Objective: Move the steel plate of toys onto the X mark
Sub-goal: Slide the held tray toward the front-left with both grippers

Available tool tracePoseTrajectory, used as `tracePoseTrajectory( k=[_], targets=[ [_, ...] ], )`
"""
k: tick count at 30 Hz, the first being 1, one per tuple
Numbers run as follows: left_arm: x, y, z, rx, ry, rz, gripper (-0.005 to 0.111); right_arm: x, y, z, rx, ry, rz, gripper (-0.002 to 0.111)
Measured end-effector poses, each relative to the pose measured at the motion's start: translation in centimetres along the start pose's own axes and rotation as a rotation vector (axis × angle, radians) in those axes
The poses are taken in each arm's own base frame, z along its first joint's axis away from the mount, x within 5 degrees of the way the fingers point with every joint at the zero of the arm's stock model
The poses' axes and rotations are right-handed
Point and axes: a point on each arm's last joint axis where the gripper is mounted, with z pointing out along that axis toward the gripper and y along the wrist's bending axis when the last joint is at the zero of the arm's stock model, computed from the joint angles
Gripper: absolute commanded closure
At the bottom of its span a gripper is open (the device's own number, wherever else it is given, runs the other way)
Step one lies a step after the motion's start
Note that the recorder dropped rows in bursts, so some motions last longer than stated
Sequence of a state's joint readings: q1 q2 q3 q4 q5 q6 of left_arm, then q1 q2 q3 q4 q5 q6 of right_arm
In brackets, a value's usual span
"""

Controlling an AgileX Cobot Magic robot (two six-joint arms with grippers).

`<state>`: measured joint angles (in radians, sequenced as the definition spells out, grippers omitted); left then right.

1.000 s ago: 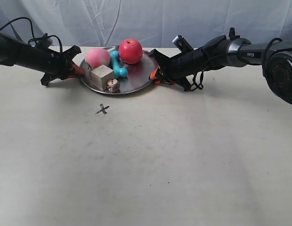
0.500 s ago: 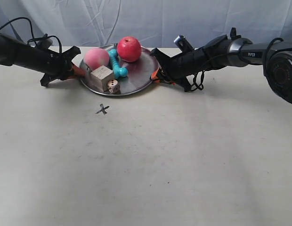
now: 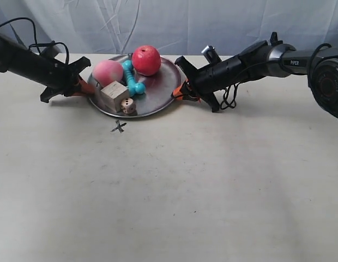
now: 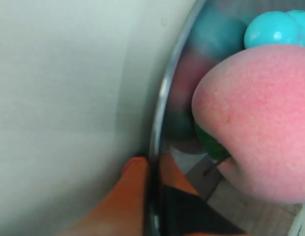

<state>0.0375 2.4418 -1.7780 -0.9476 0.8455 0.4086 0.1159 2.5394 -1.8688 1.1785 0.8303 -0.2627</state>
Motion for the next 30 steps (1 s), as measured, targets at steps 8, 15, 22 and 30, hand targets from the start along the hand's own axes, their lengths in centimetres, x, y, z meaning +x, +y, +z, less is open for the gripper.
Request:
tracePoseTrajectory(
  k=[8,15,22,30],
  targets=[
    [0.3,-0.5,-1.4,-0.034,0.055,0.026,0.107,0.9,0.3,-0.3,-0.012,0.081,0.001,0.109],
    [0.7,-1.5,-3.0,-0.039,0.079,0.052,0.107,1.4,1.4,-1.2,-0.01,0.132,-0.031,0.109],
    [2.1,-1.7,-4.1,-0.073,0.13,0.053,0.107,2.3,1.5,-1.5,-0.011,0.24,-0.038,0.109],
    [4.0,-1.9,-5.3,-0.082,0.17,0.037,0.107,3.2,2.5,-2.5,0.041,0.301,-0.11,0.109]
  ],
)
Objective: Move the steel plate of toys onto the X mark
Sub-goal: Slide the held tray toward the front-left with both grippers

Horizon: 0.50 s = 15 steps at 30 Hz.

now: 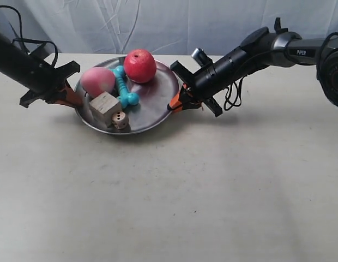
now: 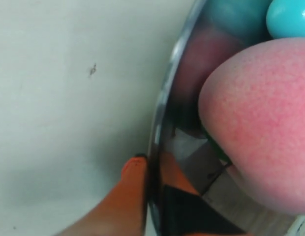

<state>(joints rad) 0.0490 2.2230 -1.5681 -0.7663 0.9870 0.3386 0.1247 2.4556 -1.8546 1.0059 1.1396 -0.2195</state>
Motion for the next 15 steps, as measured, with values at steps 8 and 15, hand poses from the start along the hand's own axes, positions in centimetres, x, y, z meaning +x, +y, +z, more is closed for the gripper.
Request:
tracePoseTrajectory(
  k=[8,15],
  targets=[
    [2.6,0.4,-0.5,-0.046,0.057,0.003,0.107,1.5,1.8,0.4,0.076,0.064,-0.077,0.109],
    [5.4,0.9,-0.9,-0.096,0.085,0.006,0.107,2.6,2.4,1.7,0.129,0.132,-0.126,0.109]
  ],
)
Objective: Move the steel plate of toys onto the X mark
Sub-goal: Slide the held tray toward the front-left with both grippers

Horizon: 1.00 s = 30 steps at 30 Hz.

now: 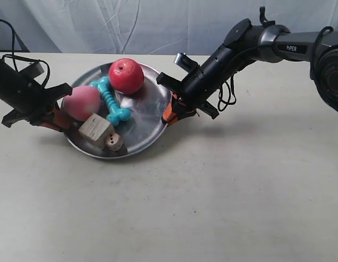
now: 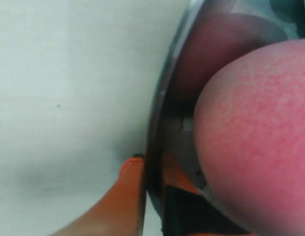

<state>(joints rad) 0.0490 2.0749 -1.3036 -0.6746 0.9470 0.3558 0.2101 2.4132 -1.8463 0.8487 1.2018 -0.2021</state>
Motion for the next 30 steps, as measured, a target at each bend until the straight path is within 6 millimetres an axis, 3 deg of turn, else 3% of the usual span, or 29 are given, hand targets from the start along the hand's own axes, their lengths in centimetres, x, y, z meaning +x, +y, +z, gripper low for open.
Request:
tracePoseTrajectory(
  k=[13,30],
  targets=[
    [3.5,1.0,1.2,-0.009,0.053,-0.064,0.107,1.1,0.6,1.5,0.126,0.08,0.003,0.109],
    [3.6,1.2,1.5,-0.014,0.003,-0.077,0.107,1.0,0.7,1.8,0.185,0.05,0.014,0.109]
  ],
)
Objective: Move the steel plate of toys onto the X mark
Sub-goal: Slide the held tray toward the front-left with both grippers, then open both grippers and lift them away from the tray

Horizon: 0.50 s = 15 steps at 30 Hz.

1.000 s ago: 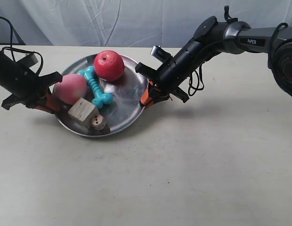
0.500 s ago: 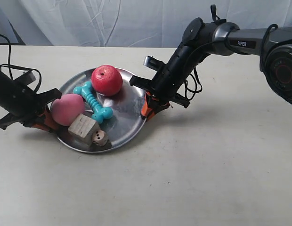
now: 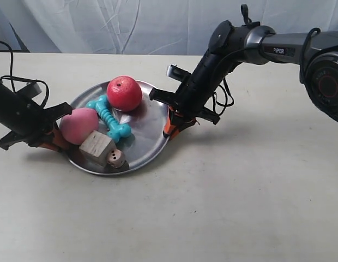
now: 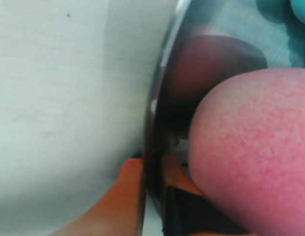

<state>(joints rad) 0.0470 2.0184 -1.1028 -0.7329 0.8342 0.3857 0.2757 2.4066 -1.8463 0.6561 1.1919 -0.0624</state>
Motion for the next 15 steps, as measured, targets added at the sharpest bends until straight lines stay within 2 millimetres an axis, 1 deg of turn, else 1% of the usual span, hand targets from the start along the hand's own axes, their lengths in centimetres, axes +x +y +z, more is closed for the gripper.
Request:
tracePoseTrajectory(
  k=[5,7,10,11,13,15],
  targets=[
    [-0.1,0.1,0.0,-0.008,-0.012,0.003,0.107,-0.1,-0.1,0.3,-0.002,-0.009,0.005,0.109],
    [-0.1,0.0,0.0,-0.011,-0.013,0.008,0.103,-0.2,-0.2,0.5,-0.003,-0.01,0.009,0.109],
    [-0.1,0.0,0.0,-0.015,-0.016,0.013,0.093,-0.3,-0.2,0.7,-0.002,-0.014,0.009,0.109],
    [-0.1,0.0,0.0,-0.02,-0.016,0.017,0.086,-0.3,-0.2,0.6,-0.006,-0.019,0.011,0.109],
    [-0.1,0.1,0.0,-0.041,-0.013,0.057,0.075,-0.5,0.1,0.8,-0.016,-0.039,0.011,0.109],
    [-0.1,0.0,-0.1,-0.045,-0.016,0.076,0.07,-0.6,0.0,1.1,-0.023,-0.045,0.018,0.109]
  ],
)
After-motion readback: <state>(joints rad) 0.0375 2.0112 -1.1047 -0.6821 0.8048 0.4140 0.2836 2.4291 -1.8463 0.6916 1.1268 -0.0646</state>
